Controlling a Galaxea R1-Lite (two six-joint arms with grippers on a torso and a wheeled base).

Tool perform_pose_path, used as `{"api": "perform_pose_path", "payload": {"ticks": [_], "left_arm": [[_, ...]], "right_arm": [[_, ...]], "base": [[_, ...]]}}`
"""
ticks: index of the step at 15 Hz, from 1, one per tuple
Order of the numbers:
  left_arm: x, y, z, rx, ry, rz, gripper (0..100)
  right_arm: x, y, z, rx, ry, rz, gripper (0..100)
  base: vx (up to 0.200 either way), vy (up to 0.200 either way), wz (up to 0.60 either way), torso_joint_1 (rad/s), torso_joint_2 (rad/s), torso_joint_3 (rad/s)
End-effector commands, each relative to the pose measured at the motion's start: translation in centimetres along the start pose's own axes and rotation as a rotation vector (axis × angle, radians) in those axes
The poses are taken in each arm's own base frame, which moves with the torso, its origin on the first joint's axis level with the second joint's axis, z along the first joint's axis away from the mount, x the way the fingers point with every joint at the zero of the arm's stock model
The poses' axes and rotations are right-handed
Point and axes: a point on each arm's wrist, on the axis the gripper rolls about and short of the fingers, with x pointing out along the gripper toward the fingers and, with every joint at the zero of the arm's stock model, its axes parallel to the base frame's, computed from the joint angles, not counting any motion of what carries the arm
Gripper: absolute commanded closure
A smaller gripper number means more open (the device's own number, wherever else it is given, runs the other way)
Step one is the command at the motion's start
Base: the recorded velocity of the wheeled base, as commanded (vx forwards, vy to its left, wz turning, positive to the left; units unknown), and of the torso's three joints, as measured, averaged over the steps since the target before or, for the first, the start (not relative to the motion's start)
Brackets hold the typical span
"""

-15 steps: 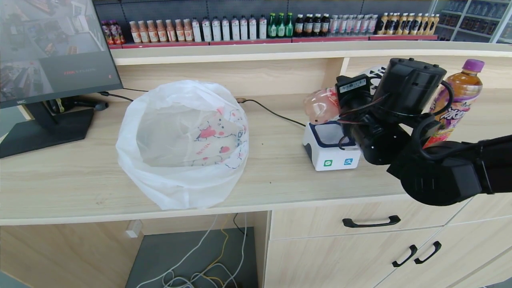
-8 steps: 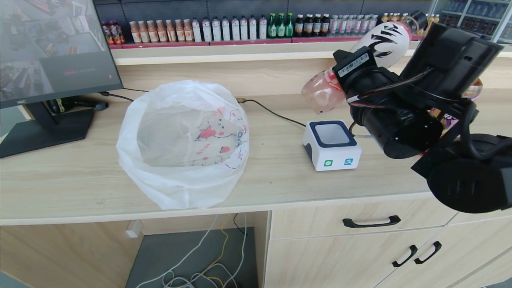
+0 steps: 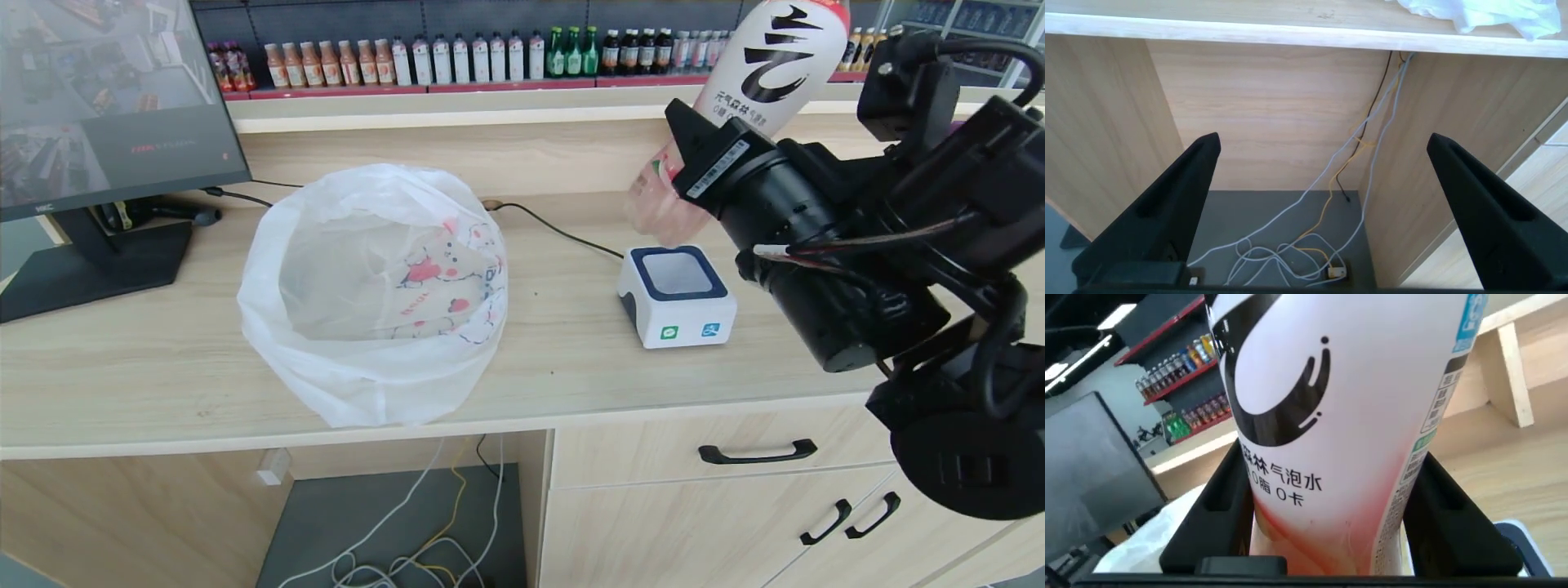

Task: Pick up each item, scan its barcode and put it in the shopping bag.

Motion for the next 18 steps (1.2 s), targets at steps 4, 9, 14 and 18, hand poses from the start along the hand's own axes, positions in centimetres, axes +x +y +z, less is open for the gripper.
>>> {"api": "perform_pose_path", "payload": {"ticks": [4,9,14,18], "left_arm": [[0.0,0.0,0.0,-0.001,0.0,0.0,0],[0.0,0.0,0.0,0.0,0.0,0.0,0],[0.0,0.0,0.0,0.0,0.0,0.0,0],[0.0,0.0,0.0,-0.001,0.0,0.0,0]], "right_arm": [[-2.2,-1.2,-2.2,-0.162,0.017,0.069,100],[-2.6,-1.3,-2.2,-0.217,-0.031,0.149,100],[-2.5,-3.6,-4.1,-0.356,0.017,0.214,100],[-2.3,-3.7,-4.7,-0.355,0.028,0.211,100]], "base": [[0.0,0.0,0.0,0.0,0.0,0.0],[0.0,0.0,0.0,0.0,0.0,0.0],[0.0,0.0,0.0,0.0,0.0,0.0],[0.0,0.1,0.0,0.002,0.0,0.001]]}}
